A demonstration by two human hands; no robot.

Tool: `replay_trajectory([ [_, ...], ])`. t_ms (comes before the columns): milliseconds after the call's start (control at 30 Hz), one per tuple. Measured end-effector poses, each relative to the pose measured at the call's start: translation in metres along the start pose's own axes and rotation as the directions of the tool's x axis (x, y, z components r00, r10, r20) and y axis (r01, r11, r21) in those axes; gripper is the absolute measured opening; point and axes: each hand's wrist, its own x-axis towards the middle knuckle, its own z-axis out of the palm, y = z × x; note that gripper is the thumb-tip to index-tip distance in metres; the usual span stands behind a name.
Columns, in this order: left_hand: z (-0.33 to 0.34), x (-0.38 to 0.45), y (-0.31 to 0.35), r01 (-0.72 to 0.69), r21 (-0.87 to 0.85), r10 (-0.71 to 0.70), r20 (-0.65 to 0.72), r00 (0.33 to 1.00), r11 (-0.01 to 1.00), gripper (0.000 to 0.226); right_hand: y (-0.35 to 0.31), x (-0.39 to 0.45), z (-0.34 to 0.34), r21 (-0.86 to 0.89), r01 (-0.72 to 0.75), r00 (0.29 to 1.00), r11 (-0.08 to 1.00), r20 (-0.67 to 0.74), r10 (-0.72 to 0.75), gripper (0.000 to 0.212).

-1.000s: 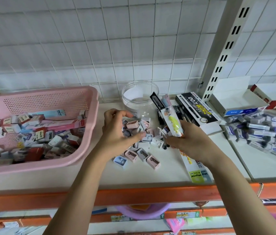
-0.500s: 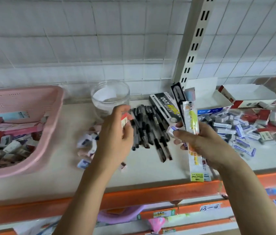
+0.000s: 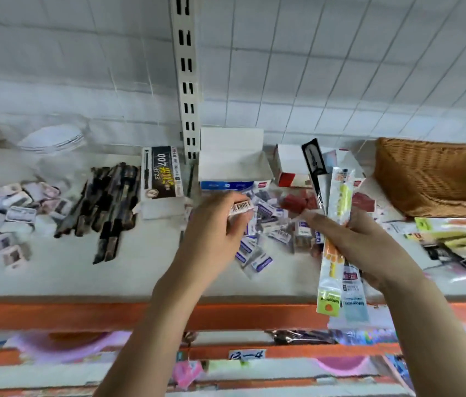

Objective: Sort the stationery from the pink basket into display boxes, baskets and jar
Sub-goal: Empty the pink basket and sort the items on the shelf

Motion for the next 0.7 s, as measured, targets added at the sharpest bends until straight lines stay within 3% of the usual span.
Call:
replay_trajectory([
  [67,0.005,0.006,0.009,0.014,0.020,-0.014,-0.012,1.000,1.000,0.023,0.001,0.007,-0.012,-0.030,0.028,0.999,0.999,0.038,-0.027,0.024],
  [267,-0.010,0.002,0.008,0.181,0.012,-0.179,-0.110,0.978,0.983,0.013,-0.017,0.037,-0.002,-0.175,0.186,0.974,0.967,0.165,-0.158,0.033],
  [400,-0.024,-0.005,-0.004,0.273,-0.047,-0.277,-0.189,0.942,0.961,0.009,-0.034,0.055,0.027,-0.190,0.176,0.954,0.966,0.275,-0.120,0.025],
  [500,-0.031,-0.006,-0.010,0.277,-0.022,-0.275,-0.204,0.940,0.961,0.005,-0.036,0.067,0.043,-0.274,0.195,0.941,0.942,0.322,-0.101,0.036],
  [700,-0.039,-0.007,-0.018,0.245,0.010,-0.241,-0.158,0.958,0.969,0.007,-0.044,0.077,0.049,-0.445,0.142,0.984,0.884,0.159,-0.079,0.047],
])
